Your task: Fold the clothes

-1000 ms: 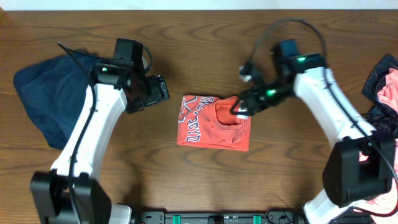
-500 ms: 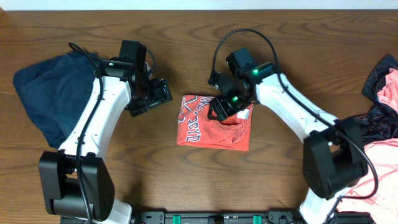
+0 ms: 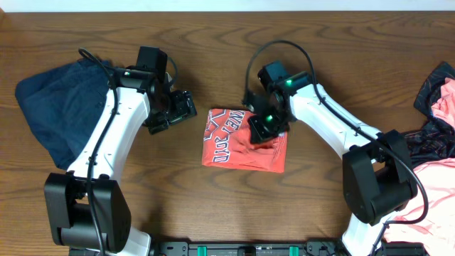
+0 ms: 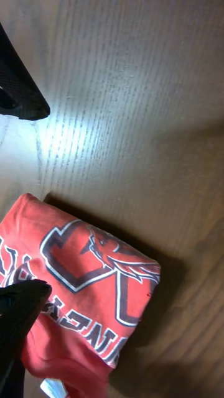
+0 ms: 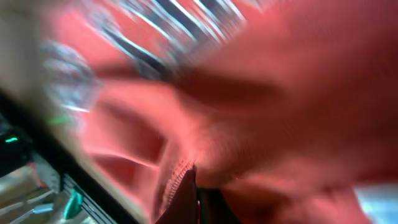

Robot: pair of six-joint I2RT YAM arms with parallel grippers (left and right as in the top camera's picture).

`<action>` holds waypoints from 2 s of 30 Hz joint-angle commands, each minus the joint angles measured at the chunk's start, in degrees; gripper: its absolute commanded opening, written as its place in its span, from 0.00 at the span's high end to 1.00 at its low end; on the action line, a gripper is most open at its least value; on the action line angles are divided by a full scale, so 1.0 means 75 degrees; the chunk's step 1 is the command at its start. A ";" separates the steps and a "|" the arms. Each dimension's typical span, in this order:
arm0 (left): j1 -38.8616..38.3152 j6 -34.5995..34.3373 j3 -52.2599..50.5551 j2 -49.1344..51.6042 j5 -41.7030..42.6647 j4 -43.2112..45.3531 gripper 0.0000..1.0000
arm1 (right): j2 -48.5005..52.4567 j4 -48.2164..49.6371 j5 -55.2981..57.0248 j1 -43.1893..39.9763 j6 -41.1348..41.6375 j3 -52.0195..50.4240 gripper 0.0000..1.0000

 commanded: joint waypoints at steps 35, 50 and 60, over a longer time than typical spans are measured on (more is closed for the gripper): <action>-0.1227 0.2381 -0.0026 0.1655 0.3246 0.1903 0.02 | -0.0664 -0.2066 0.3800 -0.1326 0.1515 0.1367 0.66; -0.2025 0.2375 -0.0026 0.3389 0.4511 0.3212 0.02 | -0.0726 -0.2296 0.3774 -0.1335 0.1518 0.1364 0.65; -0.2095 0.2378 0.0093 0.3252 0.3844 0.3754 0.94 | -0.0769 -0.2366 0.3774 -0.1335 0.1518 0.1367 0.65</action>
